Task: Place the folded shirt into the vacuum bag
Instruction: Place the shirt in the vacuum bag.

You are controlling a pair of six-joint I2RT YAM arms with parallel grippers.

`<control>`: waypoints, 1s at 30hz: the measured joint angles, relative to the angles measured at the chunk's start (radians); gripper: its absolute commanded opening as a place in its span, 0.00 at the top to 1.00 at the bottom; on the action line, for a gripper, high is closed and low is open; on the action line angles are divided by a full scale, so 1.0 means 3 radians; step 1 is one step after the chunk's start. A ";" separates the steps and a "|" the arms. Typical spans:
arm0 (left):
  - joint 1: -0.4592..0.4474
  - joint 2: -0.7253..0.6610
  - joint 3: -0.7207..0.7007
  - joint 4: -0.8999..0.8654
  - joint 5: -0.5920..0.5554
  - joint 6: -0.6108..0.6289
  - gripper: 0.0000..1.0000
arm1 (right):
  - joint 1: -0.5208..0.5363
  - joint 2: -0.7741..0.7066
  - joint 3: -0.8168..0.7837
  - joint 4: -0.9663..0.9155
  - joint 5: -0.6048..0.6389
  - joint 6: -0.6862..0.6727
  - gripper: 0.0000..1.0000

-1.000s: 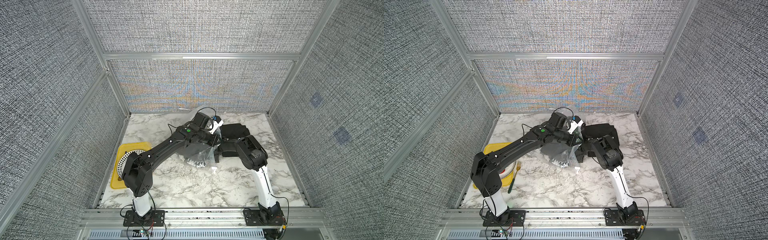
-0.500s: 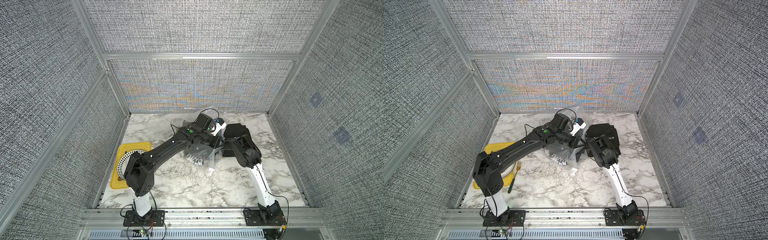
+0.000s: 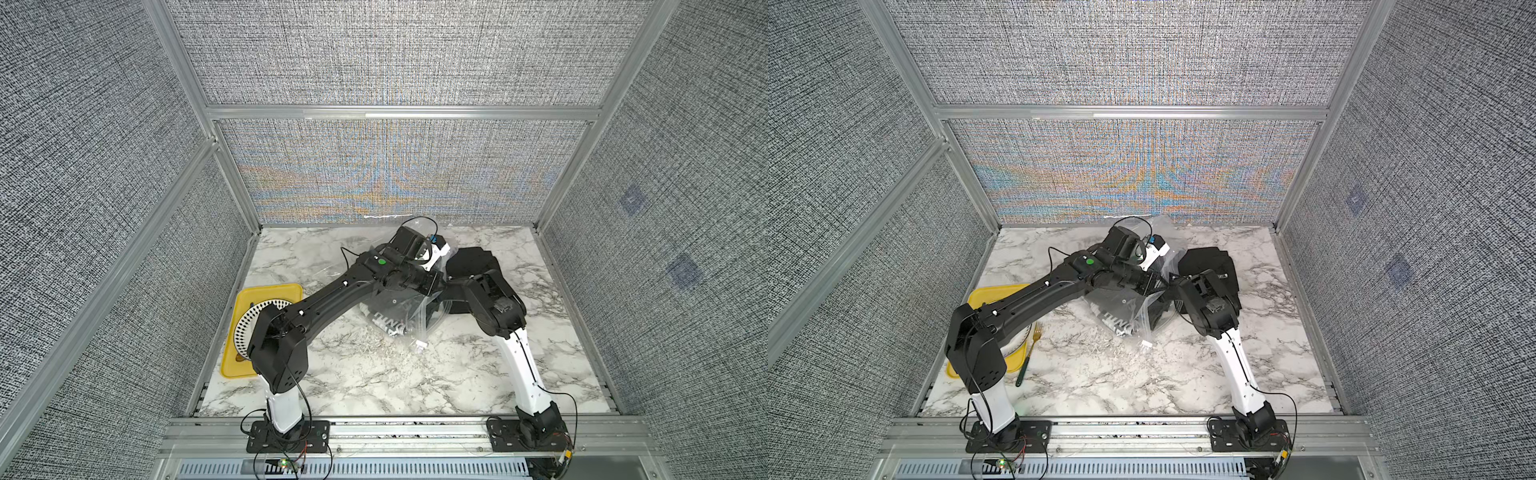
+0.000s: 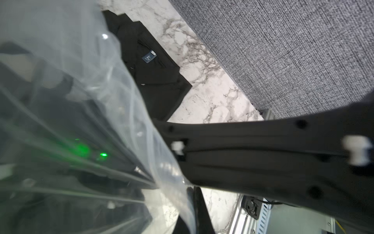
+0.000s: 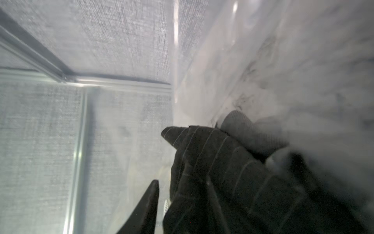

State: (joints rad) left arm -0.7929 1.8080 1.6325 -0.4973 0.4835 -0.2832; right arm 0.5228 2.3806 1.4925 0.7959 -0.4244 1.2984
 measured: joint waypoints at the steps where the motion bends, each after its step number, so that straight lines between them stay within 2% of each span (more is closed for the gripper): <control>1: 0.0029 -0.0010 0.0000 0.0003 -0.0057 0.0010 1.00 | 0.0003 -0.0076 -0.0052 -0.0092 -0.0020 -0.0114 0.46; 5: 0.0151 -0.0056 0.0010 0.0008 -0.0253 0.0023 1.00 | 0.0033 -0.0371 -0.0313 -0.0406 -0.0074 -0.0596 0.40; 9: 0.0290 -0.0057 0.0114 0.0006 -0.0455 0.0037 1.00 | 0.0084 -0.0496 -0.0521 -0.0608 -0.0074 -0.0985 0.37; 11: 0.0354 -0.0056 0.0183 0.0004 -0.0570 0.0045 1.00 | 0.0113 -0.0546 -0.0576 -0.0701 -0.0058 -0.1175 0.32; 17: 0.0399 0.0045 0.0329 -0.0094 -0.0717 0.0134 1.00 | 0.0149 -0.0912 -0.0890 -0.0950 0.0024 -0.1629 0.23; 22: 0.0404 0.0045 0.0280 -0.0102 -0.0736 0.0141 1.00 | 0.0134 -0.1291 -0.1303 -0.1043 0.0088 -0.1831 0.21; 30: 0.0407 0.0025 0.0253 -0.0158 -0.0734 0.0158 1.00 | 0.0058 -0.1776 -0.1915 -0.1001 0.0151 -0.1874 0.16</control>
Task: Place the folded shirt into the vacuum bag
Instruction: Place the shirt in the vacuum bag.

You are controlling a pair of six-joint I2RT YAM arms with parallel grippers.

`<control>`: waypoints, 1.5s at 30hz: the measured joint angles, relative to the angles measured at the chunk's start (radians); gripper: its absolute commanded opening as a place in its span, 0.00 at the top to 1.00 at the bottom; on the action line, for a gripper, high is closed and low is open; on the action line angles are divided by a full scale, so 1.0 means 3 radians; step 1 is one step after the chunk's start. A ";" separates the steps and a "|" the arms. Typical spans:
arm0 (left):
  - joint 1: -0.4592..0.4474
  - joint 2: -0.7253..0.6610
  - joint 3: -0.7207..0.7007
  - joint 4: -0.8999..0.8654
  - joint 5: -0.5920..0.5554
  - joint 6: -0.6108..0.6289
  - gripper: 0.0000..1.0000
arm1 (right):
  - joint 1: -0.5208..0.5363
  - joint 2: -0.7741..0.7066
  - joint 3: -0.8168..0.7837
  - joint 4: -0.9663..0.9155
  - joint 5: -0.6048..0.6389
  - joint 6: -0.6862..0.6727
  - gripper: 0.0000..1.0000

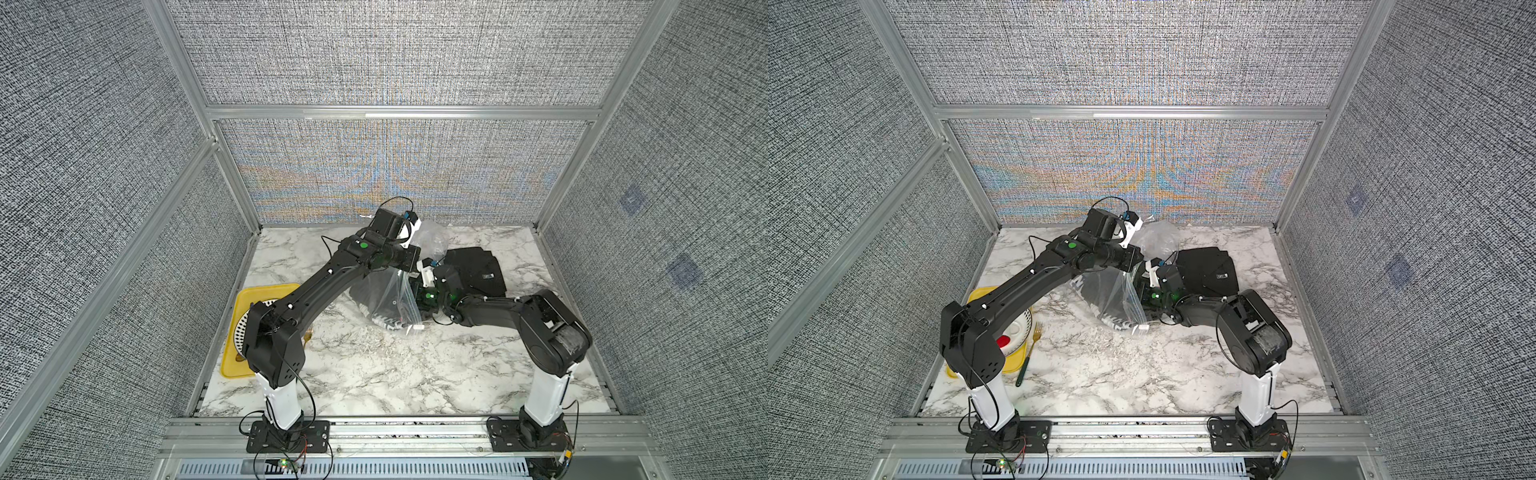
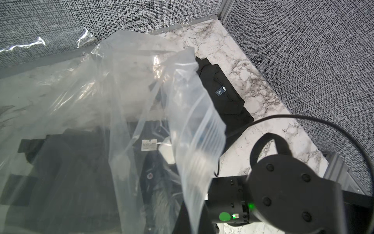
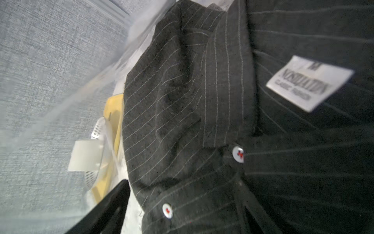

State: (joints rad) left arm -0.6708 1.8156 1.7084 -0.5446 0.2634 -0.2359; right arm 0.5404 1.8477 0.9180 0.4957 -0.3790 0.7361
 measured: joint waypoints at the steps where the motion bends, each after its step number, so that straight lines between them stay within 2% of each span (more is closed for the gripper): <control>1: 0.0001 0.0000 -0.0009 -0.0006 0.0005 0.0000 1.00 | -0.0019 -0.0064 -0.0053 0.0003 0.0004 0.0000 0.15; 11: 0.0003 -0.0008 -0.0113 -0.0005 0.0343 0.0004 1.00 | -0.0251 -0.0992 -0.0779 -0.0102 0.0112 -0.0024 0.12; 18: -0.0051 -0.0006 -0.0244 0.0080 0.0659 -0.0018 1.00 | -0.0327 -0.1246 -0.1142 -0.0212 0.0065 0.0083 0.13; 25: -0.0276 0.0070 -0.0262 0.0145 0.0832 -0.0038 1.00 | -0.0319 -0.1095 -0.1235 -0.0062 -0.0071 0.0276 0.19; 34: -0.0333 0.0187 -0.0284 0.0174 0.0877 -0.0090 1.00 | -0.0200 -0.0712 -0.1164 0.0247 -0.0154 0.0474 0.30; 35: -0.0336 0.0187 -0.0284 0.0178 0.0877 -0.0093 1.00 | -0.0179 -0.0671 -0.1164 0.0280 -0.0146 0.0491 0.33; 37: -0.0340 0.0193 -0.0273 0.0183 0.0879 -0.0113 1.00 | -0.0123 -0.0556 -0.1162 0.0348 -0.0117 0.0529 0.44; 45: -0.0393 0.0248 -0.0247 0.0188 0.0860 -0.0160 1.00 | -0.0006 -0.0085 -0.0771 0.0448 -0.0045 0.0690 0.64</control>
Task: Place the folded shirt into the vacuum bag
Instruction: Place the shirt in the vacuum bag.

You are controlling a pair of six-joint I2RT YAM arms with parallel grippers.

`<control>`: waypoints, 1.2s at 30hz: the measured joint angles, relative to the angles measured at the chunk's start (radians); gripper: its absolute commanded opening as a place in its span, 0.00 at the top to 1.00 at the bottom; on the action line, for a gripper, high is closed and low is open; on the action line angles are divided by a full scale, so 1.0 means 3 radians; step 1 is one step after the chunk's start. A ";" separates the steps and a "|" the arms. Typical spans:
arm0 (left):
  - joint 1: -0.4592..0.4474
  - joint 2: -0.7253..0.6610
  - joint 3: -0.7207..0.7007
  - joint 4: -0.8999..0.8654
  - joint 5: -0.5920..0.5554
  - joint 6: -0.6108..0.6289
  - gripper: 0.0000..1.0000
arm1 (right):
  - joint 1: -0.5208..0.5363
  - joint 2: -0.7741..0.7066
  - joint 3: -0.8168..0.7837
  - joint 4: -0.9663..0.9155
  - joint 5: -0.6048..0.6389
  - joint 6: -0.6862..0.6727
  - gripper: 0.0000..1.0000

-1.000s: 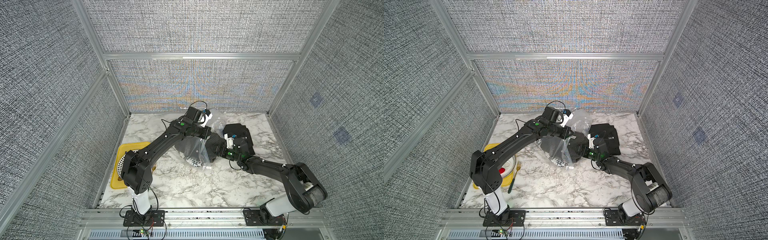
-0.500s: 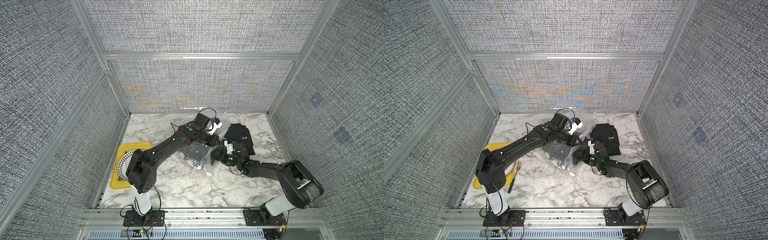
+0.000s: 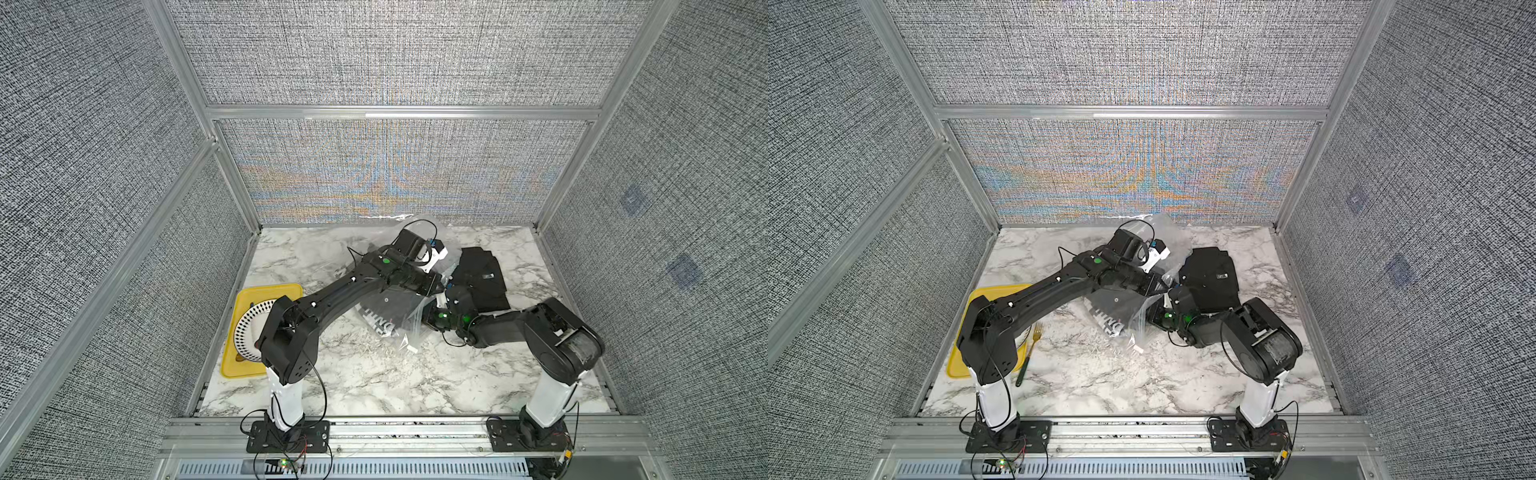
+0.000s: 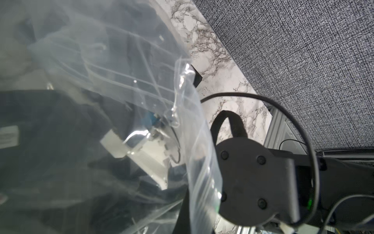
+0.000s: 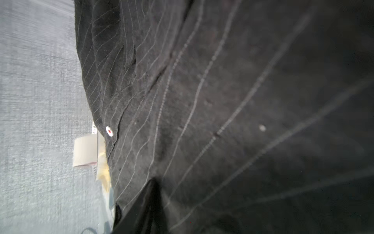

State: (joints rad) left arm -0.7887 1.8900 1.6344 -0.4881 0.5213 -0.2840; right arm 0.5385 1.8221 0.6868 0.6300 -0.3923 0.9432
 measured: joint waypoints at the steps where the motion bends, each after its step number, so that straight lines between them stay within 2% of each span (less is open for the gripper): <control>1: 0.0001 0.0000 0.0000 -0.0001 -0.0028 -0.0019 1.00 | 0.0000 0.0051 0.0058 0.0006 0.0000 0.0014 0.66; 9: 0.0003 0.0003 0.0000 -0.0106 -0.0304 -0.0071 1.00 | -0.0006 0.0429 0.0601 0.0329 -0.0122 0.0097 0.69; 15: 0.0003 -0.0031 -0.0014 -0.0155 -0.0404 -0.0081 1.00 | -0.0008 0.0652 0.0717 0.0760 -0.0284 0.0366 0.69; 19: 0.0003 -0.0081 -0.0014 -0.0256 -0.0328 -0.0100 1.00 | -0.0014 0.0799 0.0729 0.0909 -0.0276 0.0566 0.67; 23: -0.0013 -0.0104 -0.0014 -0.0287 -0.0181 -0.0100 1.00 | 0.0003 0.0834 0.0685 0.0852 -0.0224 0.0662 0.61; 29: -0.0046 -0.0122 -0.0029 -0.0403 0.0017 -0.0074 1.00 | 0.0055 0.0418 0.0238 0.0608 -0.0144 0.0528 0.50; 36: -0.0036 -0.0136 -0.0032 -0.0164 -0.0212 -0.0051 1.00 | 0.0158 0.0055 -0.0205 0.0548 -0.0029 0.0333 0.23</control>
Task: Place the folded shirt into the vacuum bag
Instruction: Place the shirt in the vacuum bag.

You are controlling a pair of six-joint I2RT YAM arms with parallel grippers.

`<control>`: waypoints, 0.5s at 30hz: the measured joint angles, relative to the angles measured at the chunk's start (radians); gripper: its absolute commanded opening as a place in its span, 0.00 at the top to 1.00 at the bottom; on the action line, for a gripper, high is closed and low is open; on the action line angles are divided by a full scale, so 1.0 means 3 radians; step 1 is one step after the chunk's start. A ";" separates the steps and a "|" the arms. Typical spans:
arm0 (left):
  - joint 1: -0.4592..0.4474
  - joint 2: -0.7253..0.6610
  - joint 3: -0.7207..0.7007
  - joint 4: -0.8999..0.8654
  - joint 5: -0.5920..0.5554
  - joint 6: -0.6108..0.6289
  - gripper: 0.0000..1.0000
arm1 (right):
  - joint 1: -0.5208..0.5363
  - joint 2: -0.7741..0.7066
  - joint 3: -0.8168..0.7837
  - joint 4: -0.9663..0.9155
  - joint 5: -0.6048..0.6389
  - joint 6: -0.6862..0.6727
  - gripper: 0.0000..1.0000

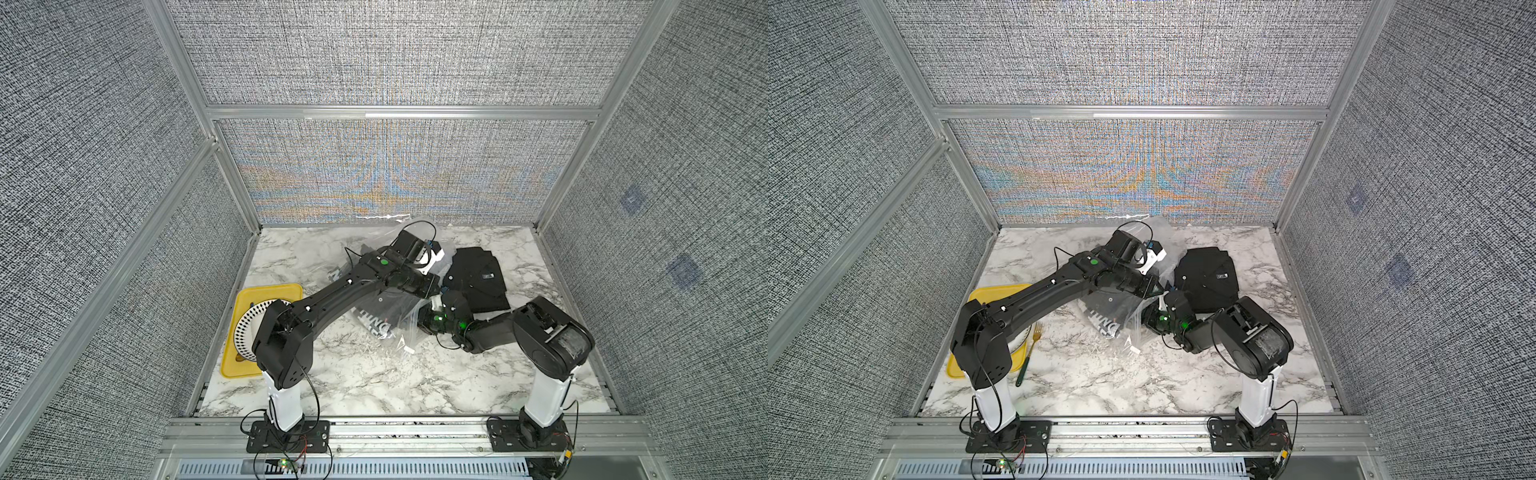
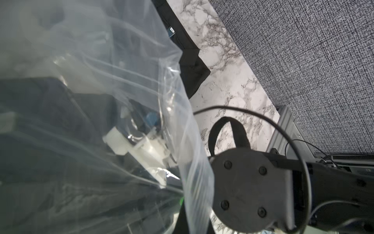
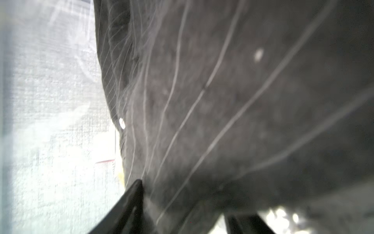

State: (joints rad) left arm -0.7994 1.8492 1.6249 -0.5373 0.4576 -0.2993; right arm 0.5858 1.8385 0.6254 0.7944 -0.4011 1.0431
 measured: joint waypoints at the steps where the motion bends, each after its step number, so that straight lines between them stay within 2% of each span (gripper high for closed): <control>1: -0.0006 0.0000 0.0006 0.0004 -0.0022 0.0003 1.00 | 0.0005 -0.0009 -0.0014 0.0013 0.0004 -0.0009 0.21; 3: -0.0008 0.0000 0.0027 0.0020 -0.0039 0.0003 1.00 | 0.0023 -0.0010 -0.0013 0.0036 0.0028 -0.0019 0.21; 4: -0.0006 0.0000 0.0036 0.0027 -0.0036 0.0003 1.00 | 0.0034 0.0004 0.0006 0.0036 0.0045 -0.0018 0.26; 9: 0.0001 0.0003 0.0055 0.0088 0.0060 -0.0032 1.00 | 0.0034 0.0291 0.0398 -0.0145 0.0179 -0.0006 0.71; 12: 0.0011 0.0000 0.0029 0.0224 0.0062 -0.0067 1.00 | 0.0023 0.0505 0.0708 -0.0216 0.0191 0.0031 0.79; 15: 0.0015 -0.0027 -0.0027 0.0393 0.0025 -0.0086 1.00 | 0.0015 0.0662 0.0950 -0.0223 0.0153 0.0083 0.83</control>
State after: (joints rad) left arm -0.7948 1.8412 1.6169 -0.4194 0.4652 -0.3252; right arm 0.5903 2.0373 0.9104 0.7277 -0.3553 1.0679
